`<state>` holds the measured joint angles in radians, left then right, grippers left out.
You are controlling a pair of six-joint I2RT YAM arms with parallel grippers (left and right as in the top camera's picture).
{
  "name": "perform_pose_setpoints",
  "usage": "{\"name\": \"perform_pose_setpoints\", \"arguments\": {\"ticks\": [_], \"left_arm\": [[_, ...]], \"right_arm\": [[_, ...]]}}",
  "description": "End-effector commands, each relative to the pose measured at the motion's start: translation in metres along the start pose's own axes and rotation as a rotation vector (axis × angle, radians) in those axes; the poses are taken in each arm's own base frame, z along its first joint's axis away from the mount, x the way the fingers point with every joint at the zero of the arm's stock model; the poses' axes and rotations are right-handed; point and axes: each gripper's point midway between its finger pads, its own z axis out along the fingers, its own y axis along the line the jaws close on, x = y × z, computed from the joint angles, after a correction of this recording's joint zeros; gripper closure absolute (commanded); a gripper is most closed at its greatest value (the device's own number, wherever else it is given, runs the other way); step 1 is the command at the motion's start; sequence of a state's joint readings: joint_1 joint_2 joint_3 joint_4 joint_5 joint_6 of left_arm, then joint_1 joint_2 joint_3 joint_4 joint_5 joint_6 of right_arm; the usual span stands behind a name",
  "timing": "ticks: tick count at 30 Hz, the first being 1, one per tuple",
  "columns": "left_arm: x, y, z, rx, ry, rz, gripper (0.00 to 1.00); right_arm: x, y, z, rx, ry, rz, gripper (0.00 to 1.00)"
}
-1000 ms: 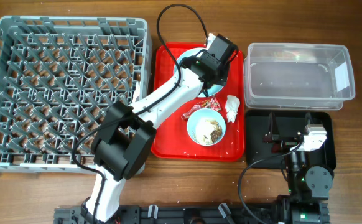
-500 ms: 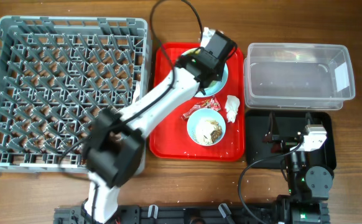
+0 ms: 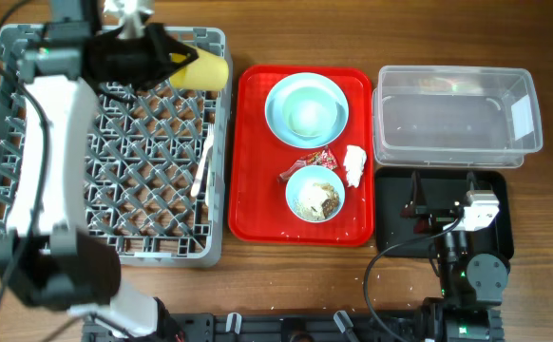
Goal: Sort waste into correct bins and load items into the dishwasher rack
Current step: 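Carry the yellow cup to the rack and set it down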
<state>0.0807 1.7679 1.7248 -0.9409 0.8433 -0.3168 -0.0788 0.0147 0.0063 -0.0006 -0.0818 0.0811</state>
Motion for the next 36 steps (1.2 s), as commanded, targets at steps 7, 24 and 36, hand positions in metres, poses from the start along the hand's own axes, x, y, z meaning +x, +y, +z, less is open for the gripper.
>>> {"name": "perform_pose_setpoints", "arguments": {"ticks": [7, 24, 36], "left_arm": [[-0.001, 0.051, 0.034, 0.613, 0.235, -0.245, 0.96], [0.031, 0.138, 0.067, 0.326, 0.242, -0.309, 0.95], [0.015, 0.149, 0.027, 0.318, 0.157, -0.354, 0.65]], "right_arm": [[-0.001, -0.001, 0.000, 0.007, -0.006, 0.000, 0.00], [-0.001, -0.001, 0.000, 0.007, -0.006, -0.001, 0.00], [-0.001, -0.001, 0.000, 0.007, -0.006, 0.000, 0.00]]}}
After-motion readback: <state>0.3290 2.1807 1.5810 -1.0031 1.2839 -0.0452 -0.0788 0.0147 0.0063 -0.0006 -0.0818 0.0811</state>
